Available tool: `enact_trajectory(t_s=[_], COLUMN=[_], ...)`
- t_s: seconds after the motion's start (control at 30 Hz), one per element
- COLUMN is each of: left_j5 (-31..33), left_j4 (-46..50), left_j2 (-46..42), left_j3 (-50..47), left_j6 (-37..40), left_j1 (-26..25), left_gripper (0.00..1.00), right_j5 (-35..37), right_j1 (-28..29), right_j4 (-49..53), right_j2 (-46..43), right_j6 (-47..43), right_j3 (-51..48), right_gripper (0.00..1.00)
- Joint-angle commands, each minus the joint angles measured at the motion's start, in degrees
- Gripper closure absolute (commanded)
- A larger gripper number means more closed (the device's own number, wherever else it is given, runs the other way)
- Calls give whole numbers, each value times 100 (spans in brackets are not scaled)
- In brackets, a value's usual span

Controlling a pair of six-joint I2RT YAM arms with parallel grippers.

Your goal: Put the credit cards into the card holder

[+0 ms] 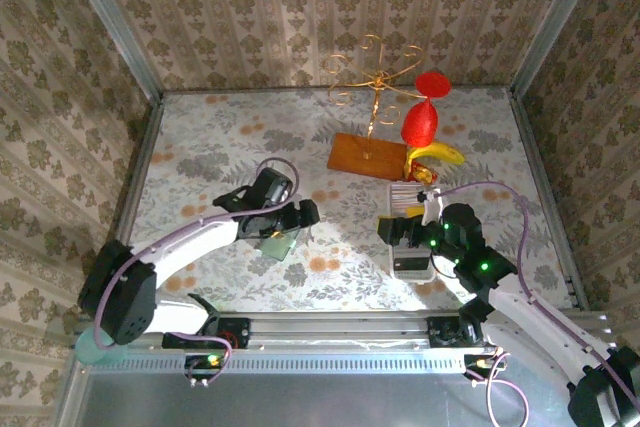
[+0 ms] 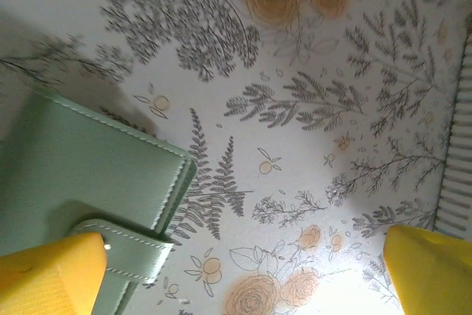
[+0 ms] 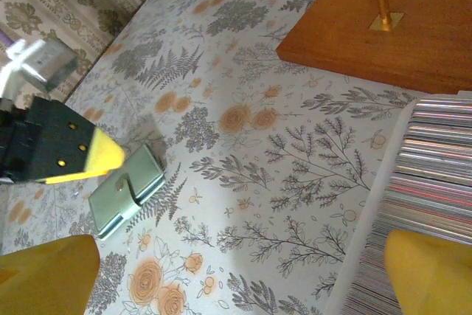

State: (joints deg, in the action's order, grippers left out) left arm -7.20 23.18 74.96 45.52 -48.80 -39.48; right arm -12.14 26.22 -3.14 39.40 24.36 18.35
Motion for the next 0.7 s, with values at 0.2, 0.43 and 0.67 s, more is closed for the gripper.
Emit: enact_trajectory(t_s=[0.2,0.43,0.67], left_j5=[287,-257,-330], left_j4=[407,-207,-421], left_j2=[-425,342,816], left_j3=[-540,-576,-353], left_j6=[850,993,906], left_j1=[950,710,135], left_gripper=[8,8,8], right_j5=[347,661,938], right_j1=[309,797,1092], right_j4=[1297,1664,1628], right_j2=[68,147,246], right_j6=[542,1259,1604], right_j3=[662,837,850], right_gripper=[1,4,4])
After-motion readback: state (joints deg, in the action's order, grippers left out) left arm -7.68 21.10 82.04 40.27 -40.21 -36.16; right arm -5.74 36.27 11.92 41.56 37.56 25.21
